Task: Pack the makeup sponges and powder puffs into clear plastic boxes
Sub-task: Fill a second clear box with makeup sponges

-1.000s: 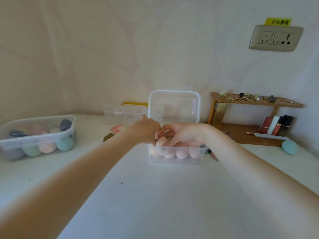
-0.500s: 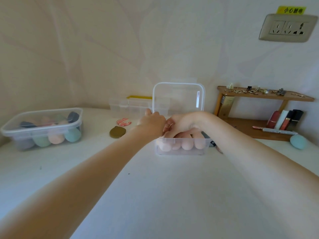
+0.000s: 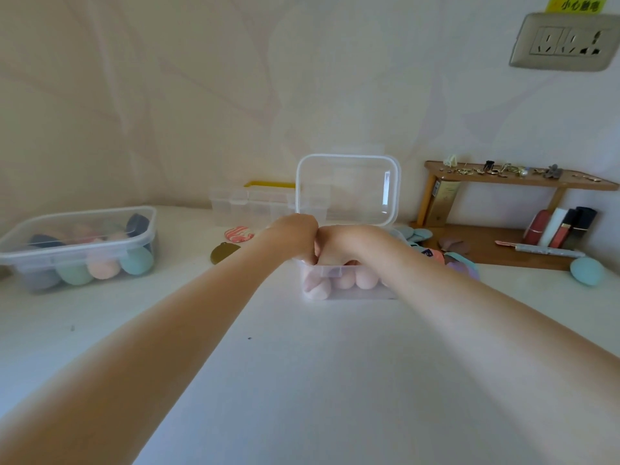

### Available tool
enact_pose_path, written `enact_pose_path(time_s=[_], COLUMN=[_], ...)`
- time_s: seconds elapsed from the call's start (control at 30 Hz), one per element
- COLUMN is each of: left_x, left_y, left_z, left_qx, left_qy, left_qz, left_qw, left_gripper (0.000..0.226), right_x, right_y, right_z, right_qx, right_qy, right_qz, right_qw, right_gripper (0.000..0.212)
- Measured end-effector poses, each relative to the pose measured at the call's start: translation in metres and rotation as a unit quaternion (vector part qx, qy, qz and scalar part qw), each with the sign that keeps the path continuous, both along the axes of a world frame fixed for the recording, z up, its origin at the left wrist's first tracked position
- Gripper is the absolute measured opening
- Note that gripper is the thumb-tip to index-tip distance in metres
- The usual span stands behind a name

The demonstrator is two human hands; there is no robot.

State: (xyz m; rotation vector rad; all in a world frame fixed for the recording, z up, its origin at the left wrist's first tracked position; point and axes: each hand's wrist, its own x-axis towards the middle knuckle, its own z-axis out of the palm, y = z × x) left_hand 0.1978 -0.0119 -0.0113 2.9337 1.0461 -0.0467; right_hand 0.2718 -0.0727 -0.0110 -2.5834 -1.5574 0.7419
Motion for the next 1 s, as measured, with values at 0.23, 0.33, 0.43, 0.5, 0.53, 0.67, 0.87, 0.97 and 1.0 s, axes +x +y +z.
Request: enact_pose_path(time_s=[0.23,0.33,0.43,0.5,0.53,0.67,0.87,0.97,1.0], left_x=[-0.016,-0.026,-0.027,-0.016,-0.009,0.031,0.097,0.117,0.123], left_y=[0.001,-0.002,-0.015,-0.033,-0.043,-0.087,-0.155,-0.181,-0.188], left_z=[0.011,0.018,0.03,0.035,0.036,0.021,0.007,0.001,-0.003], left_qx=[-0.067,-0.078,-0.056,-0.023,-0.012,-0.016,-0.037,-0.05,-0.039], left_qy=[-0.033,-0.105,-0.194,-0.209,-0.213,-0.202,-0.194,-0.169,-0.149], left_qz=[-0.035,-0.028,-0.016,-0.032,-0.044,-0.104,-0.213,-0.263,-0.279], left_qw=[0.997,0.991,0.979,0.977,0.976,0.974,0.957,0.949,0.948], left_gripper=[0.03,0.027,0.026,0.029,0.029,0.03,0.031,0.031,0.03], right_x=[0.004,0.008,0.014,0.023,0.028,0.057,0.126,0.158,0.163], right_y=[-0.013,-0.022,-0.037,-0.051,-0.058,-0.101,-0.19,-0.228,-0.241], right_z=[0.031,0.039,0.044,0.048,0.05,0.044,0.022,0.005,-0.001], right_qx=[0.012,0.027,0.085,0.152,0.186,0.225,0.305,0.195,0.137], right_qy=[0.135,0.173,0.211,0.254,0.258,0.219,0.088,-0.121,-0.172], right_qz=[0.004,0.016,0.014,-0.012,-0.029,-0.099,-0.265,-0.329,-0.341], right_qw=[0.991,0.984,0.974,0.955,0.948,0.944,0.911,0.916,0.914], right_gripper=[0.014,0.003,0.005,0.011,0.014,0.013,0.014,0.034,0.038])
